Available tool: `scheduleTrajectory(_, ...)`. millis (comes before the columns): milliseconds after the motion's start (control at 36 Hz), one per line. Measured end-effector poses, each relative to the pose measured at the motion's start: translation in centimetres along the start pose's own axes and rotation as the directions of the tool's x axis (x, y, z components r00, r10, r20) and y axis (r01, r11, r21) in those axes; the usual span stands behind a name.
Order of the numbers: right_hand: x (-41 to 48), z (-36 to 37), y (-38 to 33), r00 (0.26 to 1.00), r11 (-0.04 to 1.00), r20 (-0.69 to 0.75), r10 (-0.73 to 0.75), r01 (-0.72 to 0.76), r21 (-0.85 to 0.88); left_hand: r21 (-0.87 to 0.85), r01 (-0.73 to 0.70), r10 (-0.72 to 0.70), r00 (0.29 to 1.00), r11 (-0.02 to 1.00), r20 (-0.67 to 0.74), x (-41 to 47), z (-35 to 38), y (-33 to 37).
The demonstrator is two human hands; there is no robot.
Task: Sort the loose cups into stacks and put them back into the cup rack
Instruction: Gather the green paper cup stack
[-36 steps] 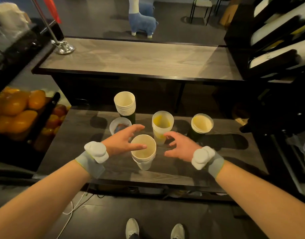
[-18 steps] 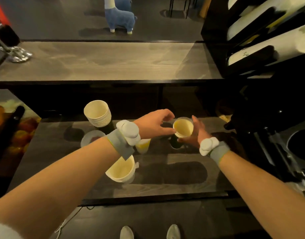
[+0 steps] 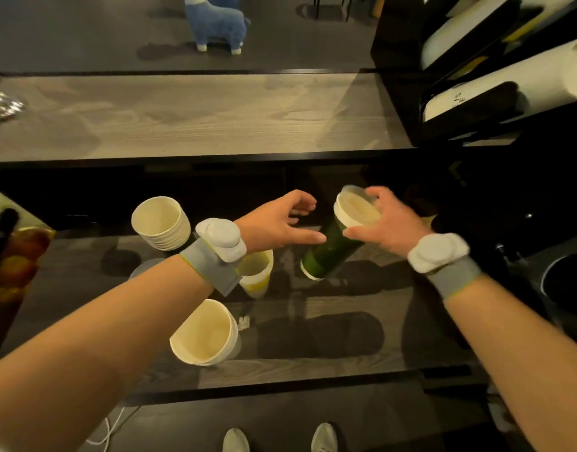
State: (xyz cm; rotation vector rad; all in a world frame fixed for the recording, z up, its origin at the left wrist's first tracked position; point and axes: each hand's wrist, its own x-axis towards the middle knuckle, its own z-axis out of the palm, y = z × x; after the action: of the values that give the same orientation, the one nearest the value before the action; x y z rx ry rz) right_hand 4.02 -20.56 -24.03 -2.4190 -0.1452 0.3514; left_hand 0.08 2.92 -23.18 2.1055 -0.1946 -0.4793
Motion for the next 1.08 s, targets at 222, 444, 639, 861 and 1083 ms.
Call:
scheduleTrajectory(222,-3.0,-5.1,-8.7,0.954,0.959,0.103,-0.281,0.276,0.066,-0.140,-0.080,0.083,0.996,0.987,0.017,-1.2,-2.5,2.7)
scheduleTrajectory(444,-4.2,-1.7,-11.9,0.934,0.925,0.033,-0.355,0.346,0.159,0.035,-0.079,0.082,0.992,0.996,-0.094,-5.3,-6.2,1.7)
scheduleTrajectory(639,-4.4,-1.2,-14.8,0.923,0.885,-0.138,-0.359,0.384,0.263,0.127,0.064,-0.040,0.982,0.990,-0.186,-11.4,-9.7,-3.1)
scheduleTrajectory(861,-4.6,-0.3,-15.5,0.926,0.920,-0.176,-0.333,0.361,0.156,-0.096,0.193,-0.215,0.858,0.977,-0.467,-17.6,-13.6,-9.0)
scheduleTrajectory(1083,-4.2,5.2,-14.8,0.957,0.957,0.037,-0.289,0.289,0.006,-0.487,-0.154,-0.195,0.782,0.860,-0.592,-19.6,-14.4,-10.5)
